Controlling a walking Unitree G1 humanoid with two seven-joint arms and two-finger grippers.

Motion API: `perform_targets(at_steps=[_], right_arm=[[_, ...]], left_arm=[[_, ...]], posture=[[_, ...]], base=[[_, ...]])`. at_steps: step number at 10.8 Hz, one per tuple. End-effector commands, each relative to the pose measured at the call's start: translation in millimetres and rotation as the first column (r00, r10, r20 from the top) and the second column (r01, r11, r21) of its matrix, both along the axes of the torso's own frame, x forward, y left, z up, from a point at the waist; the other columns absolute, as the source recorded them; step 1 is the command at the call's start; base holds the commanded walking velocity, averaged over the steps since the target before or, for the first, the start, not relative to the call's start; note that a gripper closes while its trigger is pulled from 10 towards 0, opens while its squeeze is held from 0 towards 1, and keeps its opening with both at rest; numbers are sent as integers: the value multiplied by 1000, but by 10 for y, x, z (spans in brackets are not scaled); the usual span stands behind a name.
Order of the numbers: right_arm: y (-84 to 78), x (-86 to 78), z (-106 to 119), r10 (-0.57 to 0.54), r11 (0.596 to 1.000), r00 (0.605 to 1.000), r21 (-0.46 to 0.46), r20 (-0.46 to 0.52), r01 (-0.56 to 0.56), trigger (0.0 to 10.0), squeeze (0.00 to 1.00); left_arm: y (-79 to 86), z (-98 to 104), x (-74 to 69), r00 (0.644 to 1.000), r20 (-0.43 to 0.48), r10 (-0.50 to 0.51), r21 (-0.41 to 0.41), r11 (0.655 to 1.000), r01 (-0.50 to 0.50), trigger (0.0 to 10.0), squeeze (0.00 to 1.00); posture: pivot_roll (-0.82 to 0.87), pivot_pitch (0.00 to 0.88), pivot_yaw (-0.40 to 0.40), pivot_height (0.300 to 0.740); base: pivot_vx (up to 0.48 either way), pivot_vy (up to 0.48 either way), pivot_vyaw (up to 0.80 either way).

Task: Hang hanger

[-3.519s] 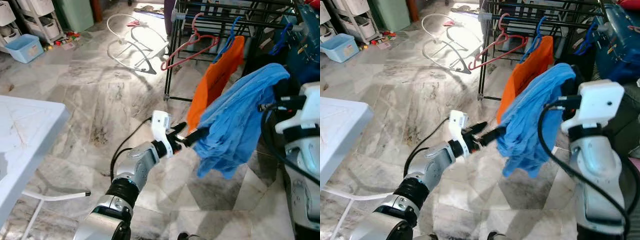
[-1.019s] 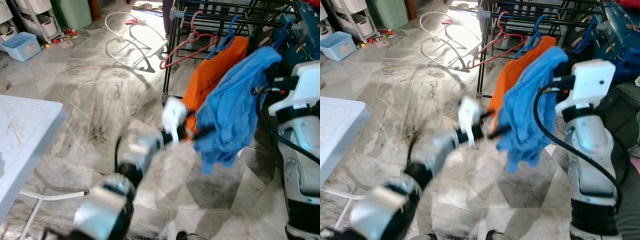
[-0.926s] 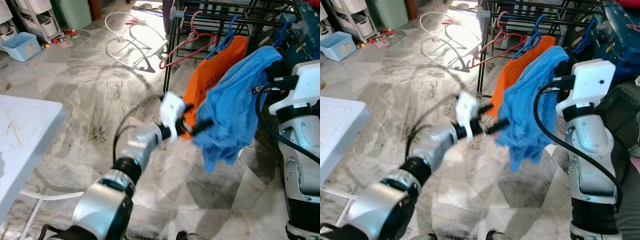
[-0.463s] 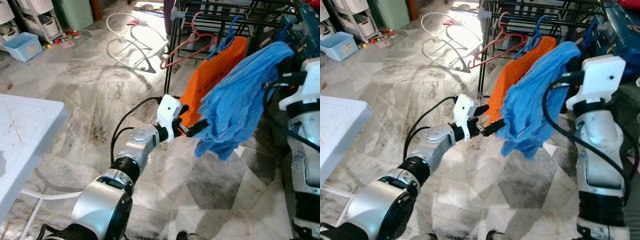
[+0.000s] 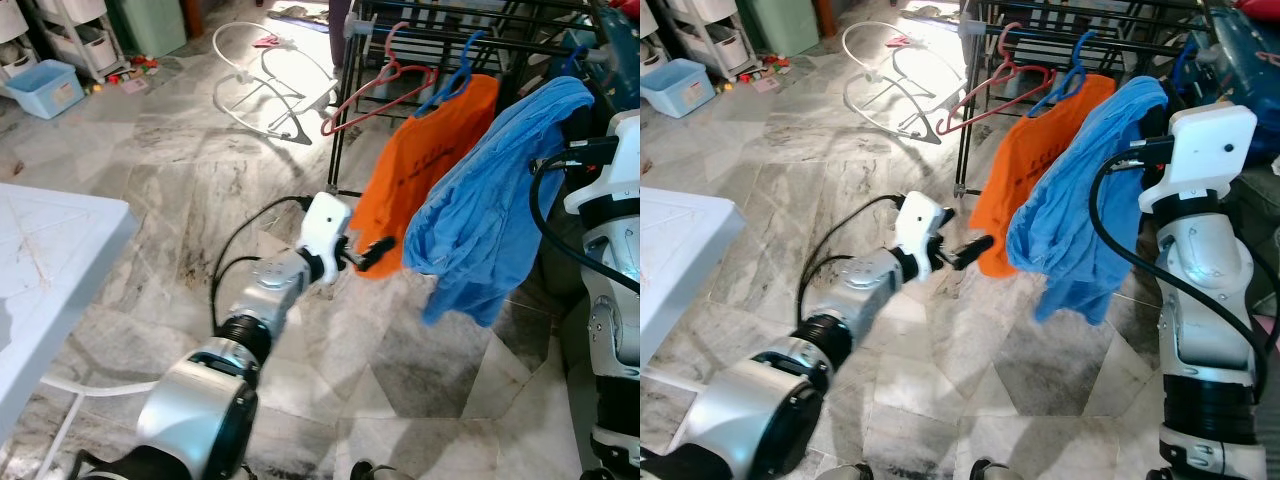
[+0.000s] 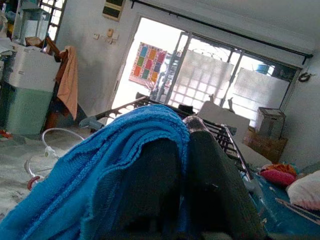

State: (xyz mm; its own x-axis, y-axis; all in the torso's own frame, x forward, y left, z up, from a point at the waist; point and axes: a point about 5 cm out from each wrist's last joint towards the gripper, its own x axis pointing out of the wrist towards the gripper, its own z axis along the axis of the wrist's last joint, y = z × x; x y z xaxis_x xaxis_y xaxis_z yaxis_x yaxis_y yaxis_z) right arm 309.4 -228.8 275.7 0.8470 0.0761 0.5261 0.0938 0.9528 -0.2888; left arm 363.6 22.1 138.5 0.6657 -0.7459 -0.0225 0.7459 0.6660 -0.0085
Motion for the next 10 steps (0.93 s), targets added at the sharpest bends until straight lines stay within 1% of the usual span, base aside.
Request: perform_targets(at_steps=[1,2,4,6,7,8,9,10], right_arm=[[-15,-10,76,-6,1000,999,-7,38,6,0,0],[7,-6,71,-2,1000,999,-1,38,2,0,0],[42,-3,63,8,1000,999,6,37,-8,0,0],[73,-7,76,16,1000,999,13,41,-17,0,0],[106,-14,112,27,999,998,22,49,-28,0,0],[137,-22,134,40,998,998,38,54,-42,0,0],[176,-33,142,51,998,997,39,54,-53,0,0],[196,-46,139,56,997,997,40,53,-58,0,0]], left_arm=[[-118,28,-41,999,-15,-52,-57,997,51,10000,0],[-236,21,-95,995,-46,-84,-115,990,79,10000,0],[-382,-38,-193,989,-76,-129,-157,981,116,10000,0],[-384,-84,-215,988,-84,-128,-147,982,115,10000,0],[-399,-135,-238,987,-111,-114,-153,984,97,10000,0],[-449,-162,-274,984,-129,-121,-173,980,98,10000,0],[-546,-185,-334,981,-136,-135,-180,977,110,10000,0],[-611,-203,-378,978,-146,-146,-191,975,117,3765,0]], posture=[[-38,148,-64,740],[-42,151,-63,740],[-50,153,-65,740],[-62,156,-61,740],[-76,156,-59,740],[-80,156,-59,740],[-97,153,-60,740],[-108,151,-58,740]], base=[[0,0,0],[0,0,0],[0,0,0],[0,0,0],[0,0,0],[0,0,0],[0,0,0],[0,0,0]])
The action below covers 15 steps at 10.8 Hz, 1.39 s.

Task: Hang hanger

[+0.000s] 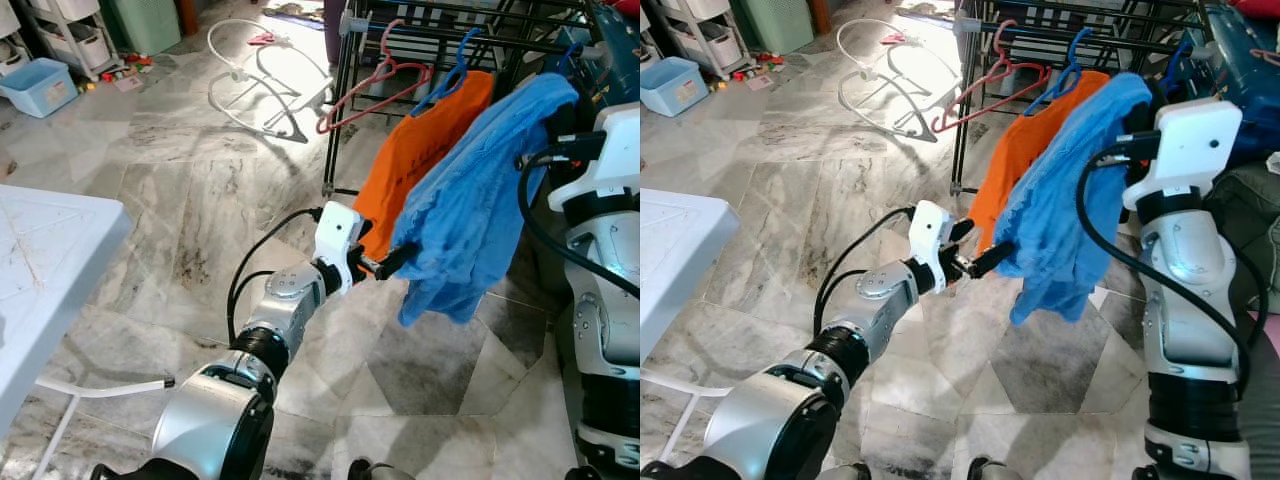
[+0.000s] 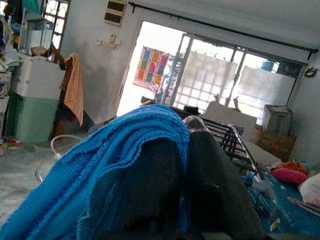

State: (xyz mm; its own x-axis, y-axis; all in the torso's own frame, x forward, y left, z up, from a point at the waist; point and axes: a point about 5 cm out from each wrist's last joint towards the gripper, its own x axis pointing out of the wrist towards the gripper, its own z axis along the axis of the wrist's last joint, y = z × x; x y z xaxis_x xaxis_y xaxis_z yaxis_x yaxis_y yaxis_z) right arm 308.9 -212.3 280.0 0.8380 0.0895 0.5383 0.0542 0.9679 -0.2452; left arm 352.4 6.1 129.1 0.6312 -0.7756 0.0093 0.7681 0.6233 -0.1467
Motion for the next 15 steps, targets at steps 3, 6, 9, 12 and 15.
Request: perform_targets(at_steps=[3,6,9,12,15], right_arm=[[69,-48,122,24,1000,999,1,42,-24,0,0],[123,-58,150,44,999,998,20,43,-45,0,0],[209,-83,157,81,996,996,23,32,-81,0,0],[304,-127,125,119,992,993,45,9,-119,0,0],[345,-159,77,140,989,990,52,-20,-139,0,0]], left_arm=[[-522,-162,-335,990,-92,-109,-84,991,101,824,0],[-491,-167,-304,993,-107,-49,-92,995,40,0,0],[-579,-156,-341,992,-119,-36,-112,993,23,0,0],[-718,-122,-409,991,-125,-57,-139,990,40,0,0],[-733,-116,-415,991,-125,-56,-143,989,38,0,0]], posture=[[-118,146,-55,740],[-119,146,-53,740],[-147,143,-58,740],[-157,143,-56,740],[-159,144,-51,740]], base=[[0,0,0],[0,0,0],[0,0,0],[0,0,0],[0,0,0]])
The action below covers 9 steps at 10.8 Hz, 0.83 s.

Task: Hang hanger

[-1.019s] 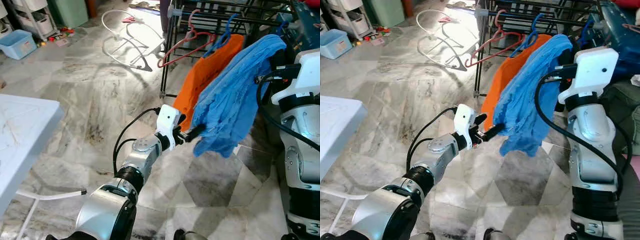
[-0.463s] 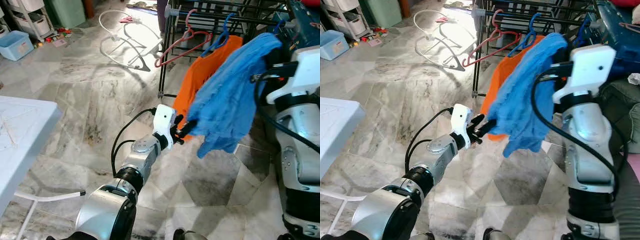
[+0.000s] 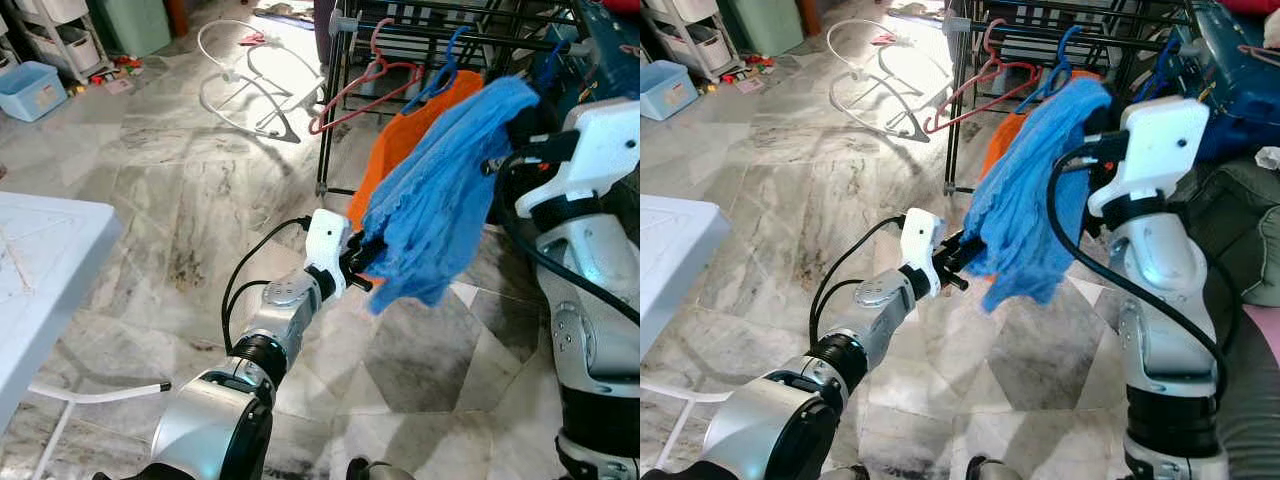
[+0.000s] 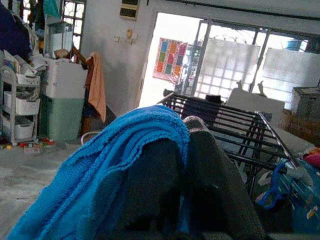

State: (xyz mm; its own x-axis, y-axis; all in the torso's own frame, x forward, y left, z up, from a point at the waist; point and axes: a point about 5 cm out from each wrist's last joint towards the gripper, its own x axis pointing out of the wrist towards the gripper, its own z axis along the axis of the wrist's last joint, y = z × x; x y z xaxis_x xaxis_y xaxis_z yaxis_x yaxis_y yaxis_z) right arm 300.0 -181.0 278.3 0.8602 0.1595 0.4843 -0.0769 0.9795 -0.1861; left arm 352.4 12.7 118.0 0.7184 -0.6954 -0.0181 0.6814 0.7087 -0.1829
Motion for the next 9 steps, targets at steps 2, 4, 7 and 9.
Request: perform_targets(at_steps=[2,4,7,9], right_arm=[[23,-90,106,19,1000,999,-7,48,-18,0,0],[-28,-98,110,1,1000,999,-4,48,-1,0,0],[-69,-115,106,-18,1000,999,11,47,17,0,0],[-89,-110,102,-25,1000,999,11,47,25,0,0]], left_arm=[[-739,-8,-376,987,-61,-148,-142,980,138,0,0],[-658,-29,-334,990,-55,-130,-110,986,123,0,0],[-542,-77,-283,994,-60,-97,-63,994,93,0,0],[-499,-104,-267,995,-61,-81,-31,996,79,0,0]], posture=[[-149,139,-51,740],[-140,138,-48,740],[-133,138,-45,740],[-124,128,-42,740]], base=[[0,0,0],[0,0,0],[0,0,0],[0,0,0]])
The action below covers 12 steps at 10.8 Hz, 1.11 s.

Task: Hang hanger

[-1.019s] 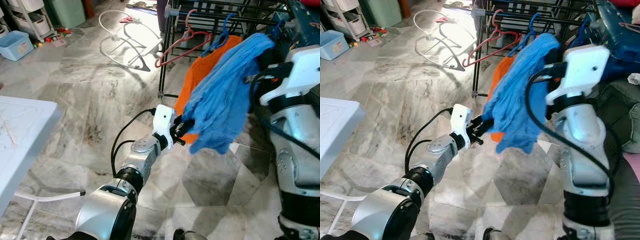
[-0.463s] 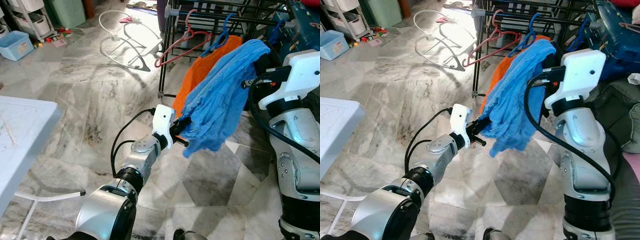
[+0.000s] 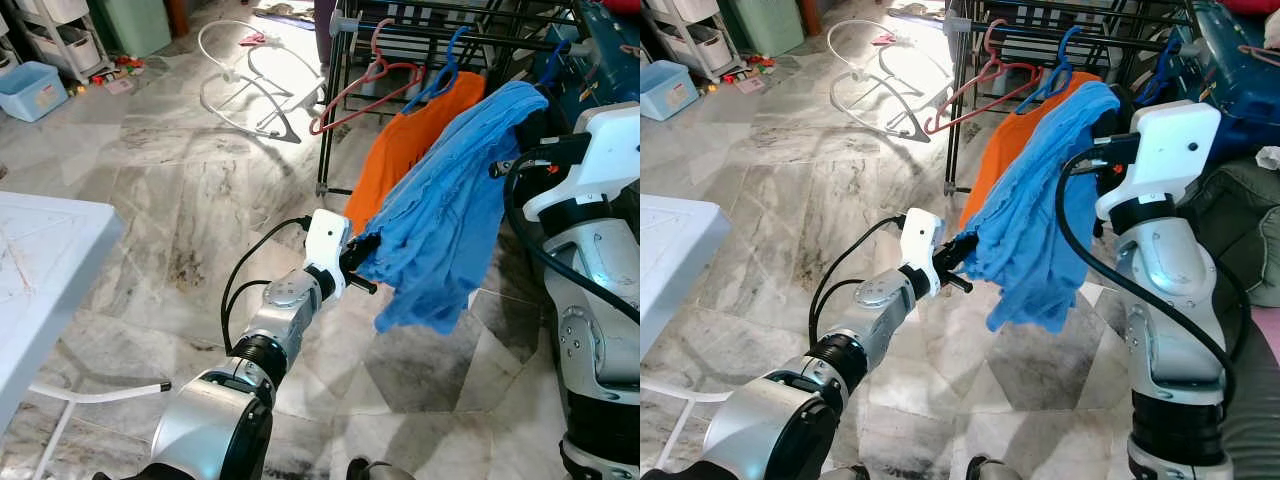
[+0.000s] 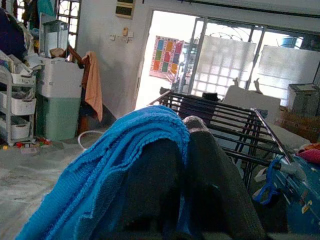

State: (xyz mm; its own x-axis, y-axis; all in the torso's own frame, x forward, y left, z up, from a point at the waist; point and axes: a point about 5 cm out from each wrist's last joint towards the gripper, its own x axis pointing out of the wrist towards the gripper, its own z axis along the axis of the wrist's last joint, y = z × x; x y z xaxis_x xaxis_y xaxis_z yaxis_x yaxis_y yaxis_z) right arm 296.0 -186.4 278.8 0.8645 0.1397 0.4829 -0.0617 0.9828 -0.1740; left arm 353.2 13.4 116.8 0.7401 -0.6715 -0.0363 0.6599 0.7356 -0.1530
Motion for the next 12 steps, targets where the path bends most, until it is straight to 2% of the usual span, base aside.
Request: perform_targets(at_steps=[1,2,3,5,6,7,8,9,10,11,12], right_arm=[[-48,-71,94,-14,1000,999,0,52,14,0,0],[-71,-75,44,-20,1000,999,1,40,20,0,0],[-122,-93,-160,-47,999,999,7,-20,47,0,0],[-234,-148,-586,-108,993,983,23,-146,112,0,0],[-305,-175,-811,-152,986,967,31,-204,162,0,0],[-333,-184,-936,-180,981,955,26,-235,191,0,0],[-320,-182,-1023,-188,978,947,44,-259,206,0,0],[-267,-157,-1105,-185,976,943,57,-277,208,0,0],[-229,-137,-1161,-181,978,939,49,-293,204,0,0],[-213,-138,-1236,-199,973,928,49,-316,225,0,0],[-165,-181,-1335,-200,968,918,77,-344,240,10000,1000]], left_arm=[[-476,-100,-261,992,-67,-103,-59,993,99,0,0],[-435,-95,-245,992,-55,-113,-59,992,109,0,0],[-338,-50,-187,994,-6,-105,-32,994,105,0,0],[-173,31,-98,993,35,-117,-37,992,118,0,0],[-74,121,-77,977,158,-147,14,989,147,0,0],[12,272,-89,918,367,-150,89,988,126,0,0],[51,387,-182,803,562,-197,161,979,128,0,0],[83,359,-208,781,595,-188,193,977,87,0,0],[57,332,-262,752,617,-232,230,967,109,0,0],[68,211,-274,784,569,-248,262,958,114,0,0],[151,31,-296,813,511,-278,335,936,110,0,0]], posture=[[-121,127,-42,740],[-98,121,-39,740],[-78,118,-36,740],[-39,111,-30,740],[-21,110,-25,740],[-7,109,-20,740],[7,108,-15,740],[11,111,-14,740],[19,112,-12,740],[22,114,-12,740],[21,118,-13,740]], base=[[0,0,0],[0,0,0],[0,0,0],[0,0,0],[0,0,0],[0,0,0],[0,0,0],[0,0,0],[0,0,0],[0,0,0],[0,0,0]])
